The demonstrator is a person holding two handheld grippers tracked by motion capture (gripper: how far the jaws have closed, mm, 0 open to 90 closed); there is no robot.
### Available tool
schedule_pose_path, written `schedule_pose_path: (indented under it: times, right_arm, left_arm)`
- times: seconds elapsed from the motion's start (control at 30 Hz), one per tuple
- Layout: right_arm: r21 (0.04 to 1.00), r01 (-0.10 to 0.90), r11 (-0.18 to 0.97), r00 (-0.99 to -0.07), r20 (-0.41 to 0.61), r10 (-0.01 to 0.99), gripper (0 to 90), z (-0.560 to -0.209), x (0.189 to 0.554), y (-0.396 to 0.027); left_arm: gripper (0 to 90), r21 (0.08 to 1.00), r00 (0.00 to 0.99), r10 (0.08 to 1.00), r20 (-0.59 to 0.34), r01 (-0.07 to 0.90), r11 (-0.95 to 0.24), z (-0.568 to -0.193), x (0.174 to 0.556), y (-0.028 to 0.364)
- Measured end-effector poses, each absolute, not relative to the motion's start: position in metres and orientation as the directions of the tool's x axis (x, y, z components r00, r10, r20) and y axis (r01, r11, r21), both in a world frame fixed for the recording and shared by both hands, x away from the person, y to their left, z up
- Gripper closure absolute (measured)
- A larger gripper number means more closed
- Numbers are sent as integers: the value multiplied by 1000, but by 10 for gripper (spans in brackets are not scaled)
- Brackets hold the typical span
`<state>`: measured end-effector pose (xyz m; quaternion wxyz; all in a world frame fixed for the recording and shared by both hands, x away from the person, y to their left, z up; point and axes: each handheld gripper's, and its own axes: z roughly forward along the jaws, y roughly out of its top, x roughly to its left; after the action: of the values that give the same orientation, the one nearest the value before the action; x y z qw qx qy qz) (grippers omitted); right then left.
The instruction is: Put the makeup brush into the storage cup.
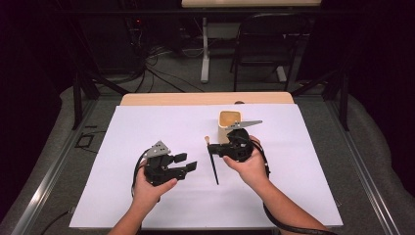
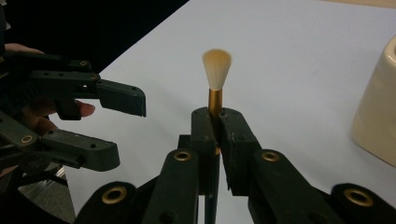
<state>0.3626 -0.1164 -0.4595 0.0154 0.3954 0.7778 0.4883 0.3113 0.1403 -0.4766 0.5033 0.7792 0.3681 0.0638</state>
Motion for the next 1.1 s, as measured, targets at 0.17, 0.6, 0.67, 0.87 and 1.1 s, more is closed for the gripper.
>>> schedule_pose_path:
  times: [0.17,0.6,0.67,0.87,1.1]
  right_arm:
    - [775,603,188,-682,380,625,841,-459,363,-118]
    - [774,622,119,-660,437,610,841,-460,364,-125]
    - [784,614,92,-658,444,609,841,-461,364,-124]
    - [785,615,68,-652,458,604,841,-462,363,-125]
    - [790,610,58,-654,461,600,841,-461,362,-125]
  left_arm:
    - [459,832,716,636,-287,516,-205,-476,312,138]
    - [504,822,715,593,-370,549,-150,-477,318,132]
    - [513,817,712,589,-381,558,-146,-478,319,131]
    - [544,801,702,571,-426,586,-122,-482,323,130]
    - [578,790,695,559,-452,603,-112,-486,326,126]
